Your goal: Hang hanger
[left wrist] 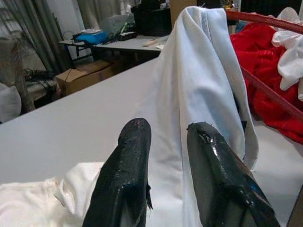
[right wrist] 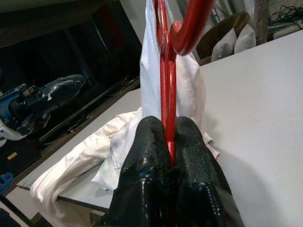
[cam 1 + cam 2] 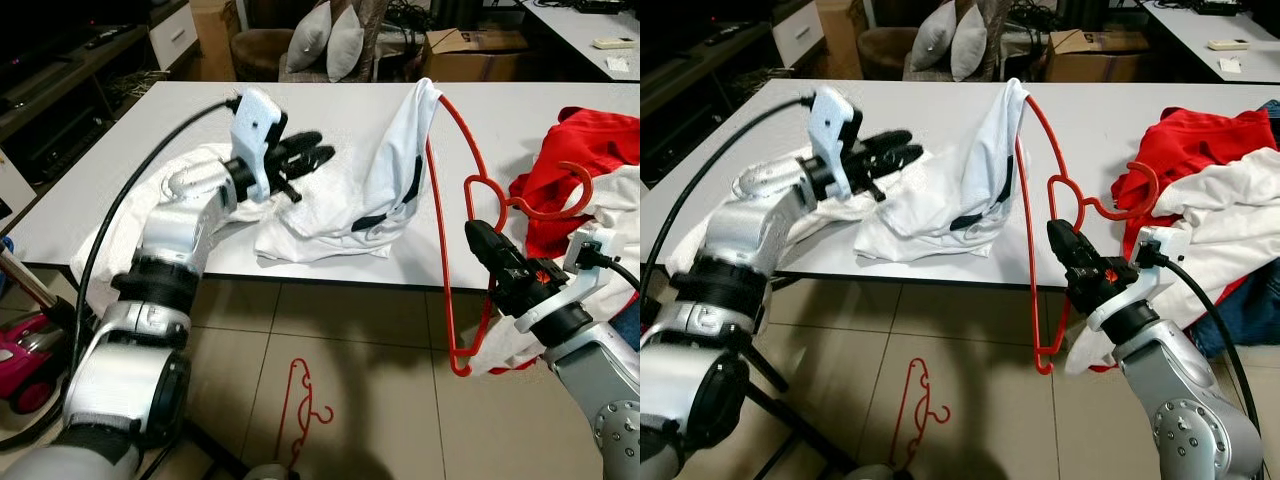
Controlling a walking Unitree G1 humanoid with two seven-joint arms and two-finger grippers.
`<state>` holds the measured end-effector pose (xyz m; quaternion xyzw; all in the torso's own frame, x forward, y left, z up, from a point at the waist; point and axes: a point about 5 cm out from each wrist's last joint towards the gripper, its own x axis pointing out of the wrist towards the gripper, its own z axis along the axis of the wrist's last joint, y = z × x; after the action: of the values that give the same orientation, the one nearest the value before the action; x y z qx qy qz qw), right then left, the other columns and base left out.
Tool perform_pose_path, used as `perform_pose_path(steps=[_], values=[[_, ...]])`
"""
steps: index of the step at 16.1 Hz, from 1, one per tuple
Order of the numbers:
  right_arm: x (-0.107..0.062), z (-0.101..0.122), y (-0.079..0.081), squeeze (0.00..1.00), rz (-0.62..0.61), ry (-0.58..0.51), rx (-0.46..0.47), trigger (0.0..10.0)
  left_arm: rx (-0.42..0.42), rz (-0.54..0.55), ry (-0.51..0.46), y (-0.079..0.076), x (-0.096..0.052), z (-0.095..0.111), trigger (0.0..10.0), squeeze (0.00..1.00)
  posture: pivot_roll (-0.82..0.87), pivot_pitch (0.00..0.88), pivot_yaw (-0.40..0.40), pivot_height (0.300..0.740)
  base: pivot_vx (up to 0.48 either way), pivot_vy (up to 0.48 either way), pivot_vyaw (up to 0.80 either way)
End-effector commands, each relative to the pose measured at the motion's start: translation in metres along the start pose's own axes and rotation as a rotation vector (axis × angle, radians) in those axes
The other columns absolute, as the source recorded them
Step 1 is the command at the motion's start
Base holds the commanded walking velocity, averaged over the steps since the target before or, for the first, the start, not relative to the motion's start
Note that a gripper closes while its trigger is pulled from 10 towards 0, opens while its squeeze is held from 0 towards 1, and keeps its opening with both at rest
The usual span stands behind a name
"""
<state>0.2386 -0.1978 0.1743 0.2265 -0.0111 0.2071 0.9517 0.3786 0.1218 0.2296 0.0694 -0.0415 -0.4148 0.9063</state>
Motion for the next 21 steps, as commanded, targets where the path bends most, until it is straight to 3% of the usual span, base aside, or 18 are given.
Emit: perform_pose_path(steps=[1,2,3,5,6,7,9,10,11,12,16,18,19,21], values=[[-0.002,0.006,0.002,0.0,0.009,-0.012,-0.011,10.0,0.013,0.001,-0.039,-0.002,-0.001,0.011,10.0,0.0,-0.07,0.031,0.068,0.74,0.0,0.0,0.0],[-0.005,0.008,0.002,0.0,0.015,-0.011,-0.009,10.0,0.007,-0.048,-0.061,-0.013,0.0,0.014,10.0,0.0,-0.08,0.031,0.066,0.74,0.0,0.0,0.0],[-0.009,0.011,0.0,0.0,0.035,-0.001,-0.009,10.0,-0.024,-0.184,-0.063,-0.042,0.003,0.01,10.0,0.0,-0.09,0.035,0.065,0.74,0.0,0.0,0.0],[-0.013,0.013,0.001,0.0,0.073,0.017,-0.001,10.0,-0.024,-0.223,-0.023,-0.061,0.007,-0.004,10.0,0.0,-0.1,0.037,0.055,0.74,0.0,0.0,0.0],[-0.015,0.014,0.0,0.0,0.09,0.03,0.004,10.0,-0.001,-0.181,0.033,-0.071,0.013,-0.022,10.0,1.0,-0.1,0.038,0.051,0.74,0.0,0.0,0.0],[-0.016,0.014,0.0,0.0,0.089,0.036,0.001,10.0,0.07,-0.144,0.1,-0.078,0.016,-0.039,10.0,1.0,-0.11,0.038,0.051,0.74,0.0,0.0,0.0],[-0.016,0.017,0.0,0.0,0.092,0.035,0.0,10.0,0.198,-0.006,0.144,-0.077,0.018,-0.049,10.0,1.0,-0.12,0.036,0.051,0.74,0.0,0.0,0.0],[-0.016,0.019,0.0,0.0,0.097,0.033,0.003,10.0,0.235,0.05,0.144,-0.075,0.018,-0.05,10.0,1.0,-0.12,0.035,0.051,0.74,0.0,0.0,0.0],[-0.017,0.019,0.0,0.0,0.099,0.034,0.004,10.0,0.186,0.085,0.125,-0.075,0.02,-0.052,10.0,1.0,-0.12,0.031,0.053,0.74,0.0,0.0,0.0],[-0.017,0.018,0.001,0.0,0.101,0.033,0.006,10.0,0.157,0.071,0.126,-0.078,0.023,-0.055,10.0,0.03,-0.12,0.029,0.053,0.74,0.0,0.0,0.0],[-0.017,0.017,0.003,0.0,0.102,0.028,0.013,10.0,0.133,0.055,0.137,-0.087,0.036,-0.065,10.0,0.0,-0.12,0.025,0.062,0.74,0.0,0.0,0.0],[-0.018,0.018,0.003,0.0,0.099,0.026,0.007,10.0,0.18,0.098,0.144,-0.083,0.039,-0.065,2.8,0.0,-0.13,0.028,0.07,0.74,0.0,0.0,0.0],[-0.019,0.018,0.003,0.0,0.098,0.026,0.007,10.0,0.177,0.103,0.14,-0.081,0.039,-0.065,0.0,0.0,-0.13,0.028,0.071,0.74,0.0,0.0,0.0],[-0.019,0.018,0.003,0.0,0.095,0.027,0.007,10.0,0.191,0.114,0.134,-0.076,0.038,-0.063,0.0,0.0,-0.13,0.029,0.07,0.74,0.0,0.0,0.0]])
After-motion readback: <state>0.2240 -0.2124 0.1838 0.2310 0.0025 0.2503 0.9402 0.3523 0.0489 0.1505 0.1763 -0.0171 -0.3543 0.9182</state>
